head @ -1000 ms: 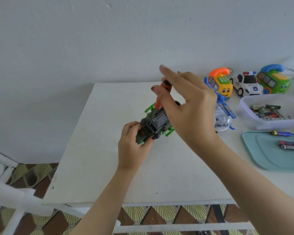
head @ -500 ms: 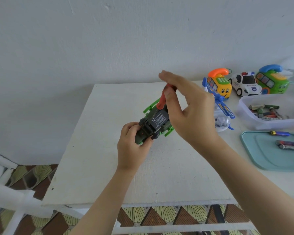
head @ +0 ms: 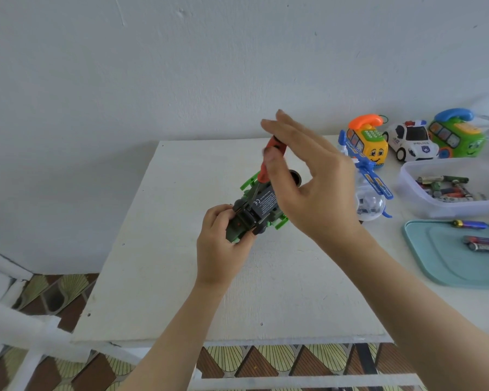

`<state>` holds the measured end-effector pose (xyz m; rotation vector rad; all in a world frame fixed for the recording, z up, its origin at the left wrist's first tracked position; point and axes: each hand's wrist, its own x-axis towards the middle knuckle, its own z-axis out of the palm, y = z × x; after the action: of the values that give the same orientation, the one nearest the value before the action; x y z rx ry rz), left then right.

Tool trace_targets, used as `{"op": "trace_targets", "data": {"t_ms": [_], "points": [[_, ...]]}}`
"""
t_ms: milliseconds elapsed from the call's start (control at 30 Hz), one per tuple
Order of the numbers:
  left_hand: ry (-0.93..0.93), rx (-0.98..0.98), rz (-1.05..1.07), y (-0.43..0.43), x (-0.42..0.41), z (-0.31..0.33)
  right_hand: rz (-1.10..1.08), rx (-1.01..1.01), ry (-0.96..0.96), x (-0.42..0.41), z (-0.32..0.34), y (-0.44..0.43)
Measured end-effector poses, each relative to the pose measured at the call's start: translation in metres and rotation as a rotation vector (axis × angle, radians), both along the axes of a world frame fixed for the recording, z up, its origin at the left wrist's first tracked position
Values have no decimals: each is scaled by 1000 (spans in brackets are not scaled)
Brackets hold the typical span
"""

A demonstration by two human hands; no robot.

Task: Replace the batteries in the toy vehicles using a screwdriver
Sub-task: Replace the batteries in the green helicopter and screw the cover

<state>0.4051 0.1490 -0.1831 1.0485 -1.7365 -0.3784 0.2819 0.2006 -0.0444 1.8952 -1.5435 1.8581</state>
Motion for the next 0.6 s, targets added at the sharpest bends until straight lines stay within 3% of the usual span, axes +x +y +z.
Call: {"op": "trace_targets", "data": {"t_ms": [167,367,600], "points": [[22,13,11,1,-1,1,-139,-121,6,4,-2,-5],[-1,13,14,0,0,-1,23,6,-16,3,-1,-4],[-5,6,15,0,0,0,-77,-120,-74,8,1,-6]]}}
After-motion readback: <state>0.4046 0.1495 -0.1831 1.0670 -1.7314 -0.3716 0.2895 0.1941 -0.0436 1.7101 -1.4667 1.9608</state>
